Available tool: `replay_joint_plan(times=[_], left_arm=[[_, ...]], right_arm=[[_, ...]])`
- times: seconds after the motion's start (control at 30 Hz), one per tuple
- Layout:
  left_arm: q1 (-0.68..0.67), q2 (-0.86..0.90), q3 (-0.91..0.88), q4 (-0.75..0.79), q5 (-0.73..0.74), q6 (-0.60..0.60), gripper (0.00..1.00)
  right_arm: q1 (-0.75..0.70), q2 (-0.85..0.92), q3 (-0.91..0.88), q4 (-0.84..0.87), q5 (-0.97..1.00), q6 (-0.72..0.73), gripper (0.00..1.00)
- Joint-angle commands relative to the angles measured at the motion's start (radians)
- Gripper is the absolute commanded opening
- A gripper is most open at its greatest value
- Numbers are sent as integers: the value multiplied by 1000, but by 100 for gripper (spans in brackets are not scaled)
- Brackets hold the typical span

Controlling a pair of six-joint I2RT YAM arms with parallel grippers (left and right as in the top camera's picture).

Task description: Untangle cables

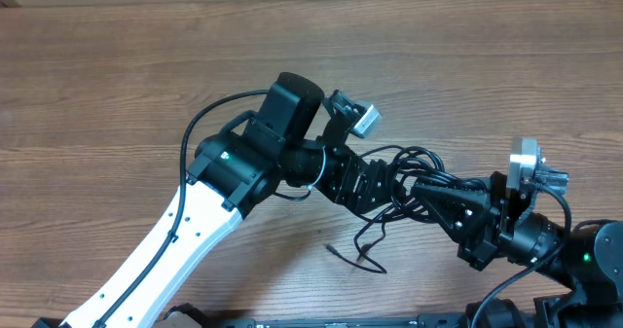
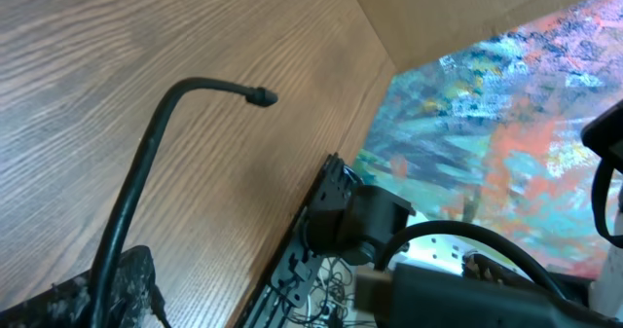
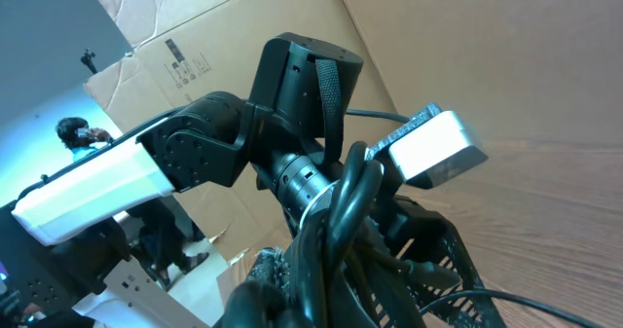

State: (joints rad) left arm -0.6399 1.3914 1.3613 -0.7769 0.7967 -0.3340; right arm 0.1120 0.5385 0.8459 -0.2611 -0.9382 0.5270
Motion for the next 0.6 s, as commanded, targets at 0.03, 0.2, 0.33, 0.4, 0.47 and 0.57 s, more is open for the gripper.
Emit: replay_joint_plan(times=[0.03, 0.2, 0.33, 0.4, 0.47, 0.57], left_arm=[[-22, -6, 0, -10, 42, 26, 100], [-22, -6, 0, -85, 44, 112, 100], [-23, -6, 0, -107, 94, 161, 99], [-22, -6, 0, -105, 151, 203, 100], [-22, -6, 0, -101, 165, 214, 100], [-23, -6, 0, -87, 165, 214, 100]], right_arm=[[-1, -10, 18, 34, -5, 8, 4], [-1, -10, 18, 89, 14, 8, 4], [-1, -10, 18, 101, 39, 8, 4], [-1, -10, 18, 101, 39, 8, 4], [-1, -10, 18, 101, 39, 9, 4], [-1, -10, 18, 103, 36, 53, 4]])
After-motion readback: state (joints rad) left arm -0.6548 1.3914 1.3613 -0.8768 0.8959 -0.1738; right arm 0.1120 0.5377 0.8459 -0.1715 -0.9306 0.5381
